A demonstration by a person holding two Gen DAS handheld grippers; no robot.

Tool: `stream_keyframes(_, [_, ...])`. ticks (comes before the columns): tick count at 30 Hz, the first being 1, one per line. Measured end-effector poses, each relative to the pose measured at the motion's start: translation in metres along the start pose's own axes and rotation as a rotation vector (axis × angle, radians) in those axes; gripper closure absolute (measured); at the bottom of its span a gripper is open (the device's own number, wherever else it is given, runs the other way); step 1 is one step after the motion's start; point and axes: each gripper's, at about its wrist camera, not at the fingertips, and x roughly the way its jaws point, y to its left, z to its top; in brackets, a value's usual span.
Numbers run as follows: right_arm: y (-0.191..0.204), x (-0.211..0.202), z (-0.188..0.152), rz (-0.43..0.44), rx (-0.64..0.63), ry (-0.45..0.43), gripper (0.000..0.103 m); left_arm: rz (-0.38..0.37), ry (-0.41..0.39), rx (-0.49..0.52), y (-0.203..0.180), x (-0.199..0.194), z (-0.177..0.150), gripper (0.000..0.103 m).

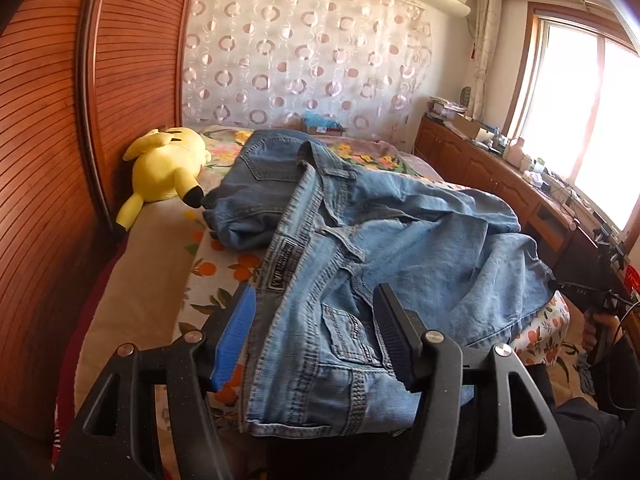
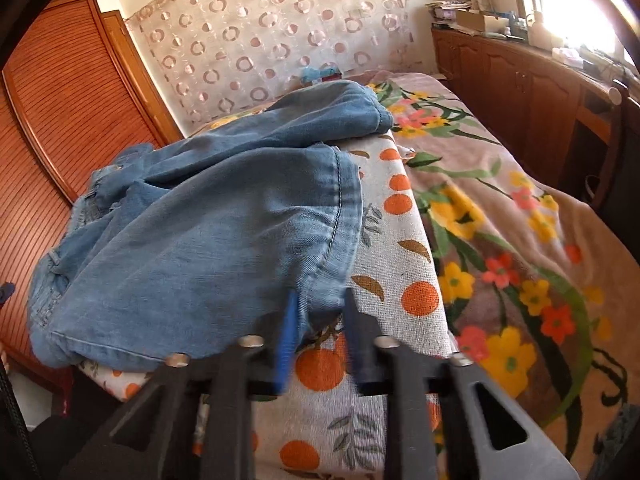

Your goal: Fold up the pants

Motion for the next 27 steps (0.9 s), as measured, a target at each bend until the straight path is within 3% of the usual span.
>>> stream_keyframes(3, [-0.003, -0.028, 0.008, 0.027, -0.002, -0.052, 0.091, -0.015, 0.002, 0.006, -0.005, 0.003, -0.001, 0.041])
stream_keyframes(10, [0.006, -0.129, 0.042, -0.042, -0.12, -0.119, 0.092, -0.052, -0.015, 0.022, -0.015, 0.0, 0.002, 0.041])
stream_keyframes(13, [0.013, -0.155, 0.044, -0.083, -0.171, -0.102, 0.092, -0.068, -0.028, 0.031, -0.017, -0.004, 0.003, 0.041])
stream_keyframes(17, [0.008, -0.144, 0.031, -0.122, -0.177, -0.015, 0.084, -0.076, -0.02, 0.04, -0.02, -0.001, 0.002, 0.038])
stream_keyframes(23, [-0.001, -0.113, 0.035, -0.143, -0.118, 0.012, 0.077, -0.078, -0.013, 0.047, -0.023, 0.003, 0.001, 0.025])
stream_keyframes(27, [0.007, -0.115, 0.04, -0.164, -0.12, -0.019, 0.058, -0.076, 0.006, 0.051, -0.025, 0.009, 0.001, 0.025])
